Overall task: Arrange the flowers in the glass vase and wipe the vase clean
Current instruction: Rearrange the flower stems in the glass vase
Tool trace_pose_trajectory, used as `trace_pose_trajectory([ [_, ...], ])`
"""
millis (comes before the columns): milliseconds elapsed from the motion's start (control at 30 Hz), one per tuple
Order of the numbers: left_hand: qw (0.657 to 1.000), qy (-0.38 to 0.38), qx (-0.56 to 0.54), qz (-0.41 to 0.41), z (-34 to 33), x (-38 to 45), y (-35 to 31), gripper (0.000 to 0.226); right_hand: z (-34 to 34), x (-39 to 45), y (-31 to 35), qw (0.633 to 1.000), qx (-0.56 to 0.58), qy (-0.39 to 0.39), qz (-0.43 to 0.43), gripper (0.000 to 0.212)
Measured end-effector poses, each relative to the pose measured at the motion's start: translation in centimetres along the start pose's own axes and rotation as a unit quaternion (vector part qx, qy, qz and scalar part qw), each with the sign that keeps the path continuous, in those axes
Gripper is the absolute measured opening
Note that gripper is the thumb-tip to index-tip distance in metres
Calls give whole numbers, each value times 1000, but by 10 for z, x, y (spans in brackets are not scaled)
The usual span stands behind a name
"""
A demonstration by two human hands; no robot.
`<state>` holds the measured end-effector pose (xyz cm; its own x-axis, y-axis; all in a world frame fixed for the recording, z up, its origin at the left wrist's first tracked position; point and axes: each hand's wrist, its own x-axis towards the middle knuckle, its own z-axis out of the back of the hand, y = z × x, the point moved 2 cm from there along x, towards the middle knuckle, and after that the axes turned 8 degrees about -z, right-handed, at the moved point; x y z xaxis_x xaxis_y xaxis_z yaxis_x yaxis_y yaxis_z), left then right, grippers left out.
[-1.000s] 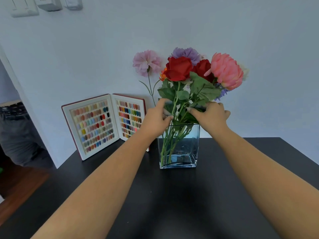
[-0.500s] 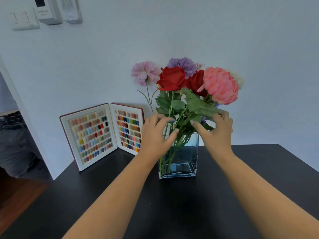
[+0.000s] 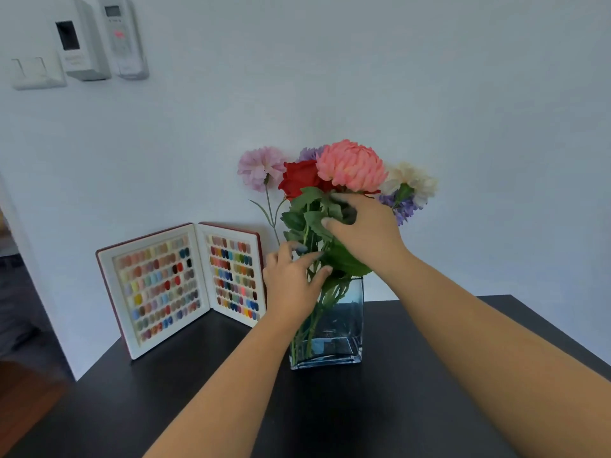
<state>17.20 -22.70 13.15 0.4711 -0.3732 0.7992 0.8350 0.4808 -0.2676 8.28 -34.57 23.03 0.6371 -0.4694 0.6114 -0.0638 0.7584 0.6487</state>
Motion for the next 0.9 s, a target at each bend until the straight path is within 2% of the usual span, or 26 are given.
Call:
trace_pose_trajectory([
  [133, 999, -11, -30, 7, 4, 5, -1, 23, -6, 5, -5, 998, 34, -35, -37, 17],
  [200, 995, -23, -90, 33, 9, 6, 2, 21, -6, 5, -17, 993, 81, -43, -71, 26],
  [300, 970, -45, -202, 124, 18, 9, 12, 23, -6, 3, -30, 979, 145, -37, -136, 33],
  [367, 956, -45, -233, 174, 20, 13, 20, 20, -7, 2, -33, 976, 156, -36, -146, 48],
  [433, 941, -37, -258, 214, 17, 15, 27, 21, -9, 3, -30, 980, 144, -37, -134, 52],
  [600, 894, -49, -324, 307, 9, 22, 43, 28, -19, 2, -26, 991, 69, 9, -112, 21],
  [700, 877, -31, -357, 320, 11, 32, 48, 26, -24, 0, -28, 992, 48, 29, -111, 15],
  [767, 874, -19, -371, 312, 15, 35, 49, 25, -28, -1, -29, 994, 26, 32, -105, 20],
  [833, 884, -14, -365, 292, 19, 36, 48, 25, -30, -1, -30, 995, 5, 31, -99, 25],
  [900, 908, -5, -335, 253, 21, 35, 46, 23, -31, 1, -30, 995, -20, 32, -94, 28],
])
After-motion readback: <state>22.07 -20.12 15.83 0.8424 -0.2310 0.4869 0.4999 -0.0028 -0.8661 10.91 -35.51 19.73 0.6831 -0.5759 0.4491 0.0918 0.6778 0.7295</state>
